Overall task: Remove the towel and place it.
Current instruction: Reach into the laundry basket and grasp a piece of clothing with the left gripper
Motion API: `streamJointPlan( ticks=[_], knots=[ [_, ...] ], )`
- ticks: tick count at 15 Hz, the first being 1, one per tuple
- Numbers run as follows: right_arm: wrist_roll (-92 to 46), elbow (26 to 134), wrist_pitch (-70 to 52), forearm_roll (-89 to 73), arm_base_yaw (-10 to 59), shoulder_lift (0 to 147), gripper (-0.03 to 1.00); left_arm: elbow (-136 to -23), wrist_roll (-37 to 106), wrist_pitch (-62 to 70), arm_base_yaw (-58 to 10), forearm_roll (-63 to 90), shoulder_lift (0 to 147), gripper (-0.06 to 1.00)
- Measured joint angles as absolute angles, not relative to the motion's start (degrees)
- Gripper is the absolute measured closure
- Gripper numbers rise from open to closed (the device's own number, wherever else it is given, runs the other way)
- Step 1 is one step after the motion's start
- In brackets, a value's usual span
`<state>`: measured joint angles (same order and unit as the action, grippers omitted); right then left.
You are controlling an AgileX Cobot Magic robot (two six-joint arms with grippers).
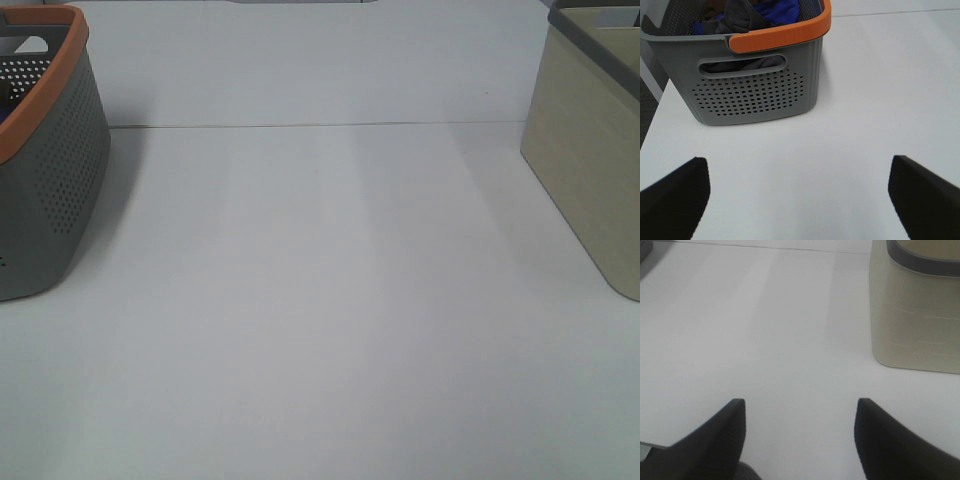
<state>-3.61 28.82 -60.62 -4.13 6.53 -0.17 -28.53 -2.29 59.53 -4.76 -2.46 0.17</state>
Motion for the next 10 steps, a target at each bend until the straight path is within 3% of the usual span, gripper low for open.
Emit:
streamJointPlan(
  ticks=[10],
  knots=[
    [-3.61,28.82,-60.62,-4.13,6.53,-0.17,0.33,-37.41,-11.86,54.03,-4.76,-15.64,14.90,0.04]
  ],
)
